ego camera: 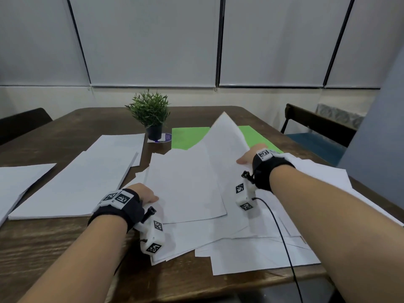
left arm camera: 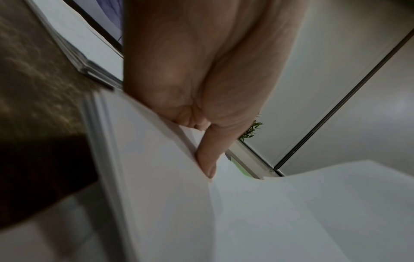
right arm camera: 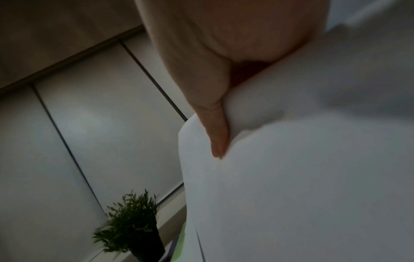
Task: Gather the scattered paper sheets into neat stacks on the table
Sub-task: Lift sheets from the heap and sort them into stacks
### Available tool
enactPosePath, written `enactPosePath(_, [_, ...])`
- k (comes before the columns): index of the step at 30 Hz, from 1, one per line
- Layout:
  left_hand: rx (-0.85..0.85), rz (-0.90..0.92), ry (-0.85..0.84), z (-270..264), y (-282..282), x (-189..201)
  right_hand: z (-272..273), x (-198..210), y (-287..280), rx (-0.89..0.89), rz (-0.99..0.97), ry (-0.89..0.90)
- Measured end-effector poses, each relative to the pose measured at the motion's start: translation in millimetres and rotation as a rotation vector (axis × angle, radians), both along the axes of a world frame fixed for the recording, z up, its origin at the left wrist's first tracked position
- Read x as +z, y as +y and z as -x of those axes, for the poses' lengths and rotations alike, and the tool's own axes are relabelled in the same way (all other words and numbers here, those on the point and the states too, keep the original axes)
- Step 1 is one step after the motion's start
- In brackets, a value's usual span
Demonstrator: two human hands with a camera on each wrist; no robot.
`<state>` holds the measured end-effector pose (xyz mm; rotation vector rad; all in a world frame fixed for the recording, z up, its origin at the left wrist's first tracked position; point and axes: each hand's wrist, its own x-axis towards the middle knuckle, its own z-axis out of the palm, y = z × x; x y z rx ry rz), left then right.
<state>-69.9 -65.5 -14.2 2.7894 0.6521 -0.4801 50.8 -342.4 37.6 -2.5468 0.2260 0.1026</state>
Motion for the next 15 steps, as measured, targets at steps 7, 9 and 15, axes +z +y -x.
enactPosePath(7, [0.1, 0.113, -0.055, -14, 4, -13, -5, 82, -12, 0.043, -0.199, -0.381])
enactPosePath(9, [-0.004, 0.104, -0.067, -17, 7, -16, -5, 107, -10, 0.062, -0.298, -0.458])
enactPosePath(15, [0.348, 0.671, -0.35, -29, 29, -38, -7, 156, -7, 0.082, -0.49, -0.562])
